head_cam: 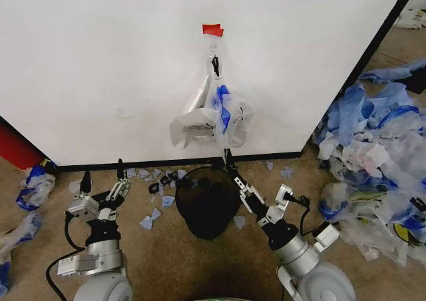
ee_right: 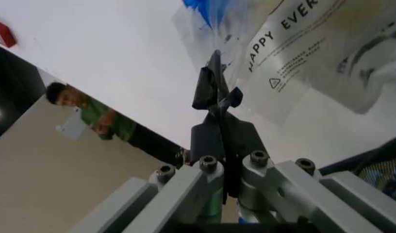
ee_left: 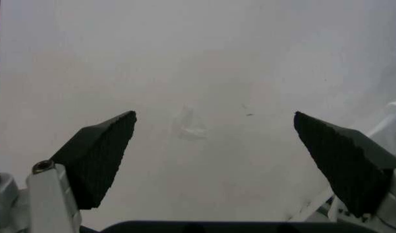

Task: Pick up the garbage bag from the wall and place it over the trash bin.

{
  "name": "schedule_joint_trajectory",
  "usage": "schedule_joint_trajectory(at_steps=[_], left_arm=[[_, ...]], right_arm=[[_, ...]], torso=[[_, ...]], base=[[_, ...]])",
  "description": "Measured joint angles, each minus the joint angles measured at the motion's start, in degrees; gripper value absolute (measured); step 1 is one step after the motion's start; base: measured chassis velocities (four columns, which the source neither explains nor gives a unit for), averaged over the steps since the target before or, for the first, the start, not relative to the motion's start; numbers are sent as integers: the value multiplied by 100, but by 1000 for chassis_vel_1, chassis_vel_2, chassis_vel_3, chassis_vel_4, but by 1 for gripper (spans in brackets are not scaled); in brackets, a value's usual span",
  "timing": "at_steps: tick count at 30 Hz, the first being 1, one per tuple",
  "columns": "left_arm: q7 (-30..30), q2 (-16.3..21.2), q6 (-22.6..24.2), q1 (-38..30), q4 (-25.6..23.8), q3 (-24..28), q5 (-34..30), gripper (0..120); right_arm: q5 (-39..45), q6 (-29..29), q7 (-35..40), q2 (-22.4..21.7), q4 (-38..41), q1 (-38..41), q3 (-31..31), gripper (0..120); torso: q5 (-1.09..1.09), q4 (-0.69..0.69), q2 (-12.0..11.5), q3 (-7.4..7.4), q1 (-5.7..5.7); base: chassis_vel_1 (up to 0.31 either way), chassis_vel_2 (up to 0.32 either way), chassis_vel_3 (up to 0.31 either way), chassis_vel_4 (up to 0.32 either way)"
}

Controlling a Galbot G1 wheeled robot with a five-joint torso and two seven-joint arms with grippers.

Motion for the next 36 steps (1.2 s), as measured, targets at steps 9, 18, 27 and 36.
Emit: schedule_joint_trajectory(at_steps=[9,18,27,36], left_arm=[[-6,14,0,-1,-37,-5,-3,97],[-8,25,0,7,-47,1,-5,97],[-8,16,0,3,-47,6,-5,97],[-9,-10,-2,31,-66,-14,-2,97]], right_arm=[[-294,72,69,-93,161,-334,-103,0],[-531,148,143,-212,303,-684,-73,0],[-744,187,145,-183,413,-1011,-44,0],[-962,230,231,-307,527,-1246,-146,0]], torso=[[0,0,0,0,0],[0,0,0,0,0],[0,0,0,0,0],[0,0,0,0,0]], base=[[0,0,0,0],[0,0,0,0],[0,0,0,0],[0,0,0,0]])
